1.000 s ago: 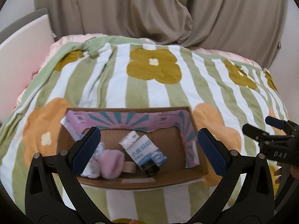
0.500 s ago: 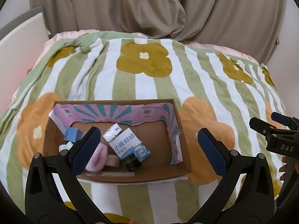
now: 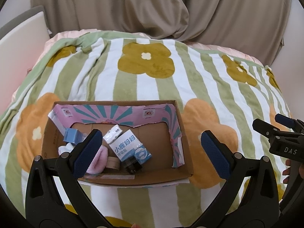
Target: Organize objects
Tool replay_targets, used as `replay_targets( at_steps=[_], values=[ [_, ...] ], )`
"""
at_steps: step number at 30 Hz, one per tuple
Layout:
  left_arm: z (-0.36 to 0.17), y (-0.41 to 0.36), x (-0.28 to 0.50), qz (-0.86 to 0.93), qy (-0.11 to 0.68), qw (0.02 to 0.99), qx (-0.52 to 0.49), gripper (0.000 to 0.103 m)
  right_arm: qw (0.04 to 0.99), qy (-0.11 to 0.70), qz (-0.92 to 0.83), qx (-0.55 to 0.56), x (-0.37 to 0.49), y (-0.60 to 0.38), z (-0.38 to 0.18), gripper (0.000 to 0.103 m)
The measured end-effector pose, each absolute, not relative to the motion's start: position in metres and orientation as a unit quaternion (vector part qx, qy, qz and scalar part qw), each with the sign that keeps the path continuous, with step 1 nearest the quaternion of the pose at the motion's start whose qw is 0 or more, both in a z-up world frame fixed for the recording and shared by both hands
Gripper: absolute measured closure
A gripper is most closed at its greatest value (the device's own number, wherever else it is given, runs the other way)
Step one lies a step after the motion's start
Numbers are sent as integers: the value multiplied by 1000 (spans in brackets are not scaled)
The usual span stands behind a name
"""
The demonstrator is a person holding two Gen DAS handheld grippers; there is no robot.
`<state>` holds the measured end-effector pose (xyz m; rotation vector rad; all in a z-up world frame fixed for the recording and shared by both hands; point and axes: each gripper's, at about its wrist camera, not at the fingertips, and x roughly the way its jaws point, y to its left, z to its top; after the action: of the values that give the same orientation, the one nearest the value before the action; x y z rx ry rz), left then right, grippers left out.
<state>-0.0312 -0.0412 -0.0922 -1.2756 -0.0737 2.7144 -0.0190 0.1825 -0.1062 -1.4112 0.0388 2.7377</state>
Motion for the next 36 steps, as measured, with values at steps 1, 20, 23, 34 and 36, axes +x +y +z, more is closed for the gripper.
replay_targets(
  at_steps=[1, 20, 23, 34, 36],
  values=[
    [-93, -42, -31, 903, -26, 71, -424, 0, 31, 12, 889, -458, -19, 182, -106, 2],
    [-96, -48, -27, 903, -31, 71, -422, 0, 30, 9, 888, -459, -22, 176, -109, 2],
    [-96, -48, -27, 902, -33, 72, -424, 0, 30, 10, 888, -459, -22, 176, -110, 2],
    [-94, -45, -25, 903, -28, 70, -423, 0, 30, 12, 890, -455, -23, 173, -112, 2],
    [-92, -46, -25, 904, -29, 70, -421, 0, 28, 11, 890, -456, -23, 171, -113, 2]
  ],
)
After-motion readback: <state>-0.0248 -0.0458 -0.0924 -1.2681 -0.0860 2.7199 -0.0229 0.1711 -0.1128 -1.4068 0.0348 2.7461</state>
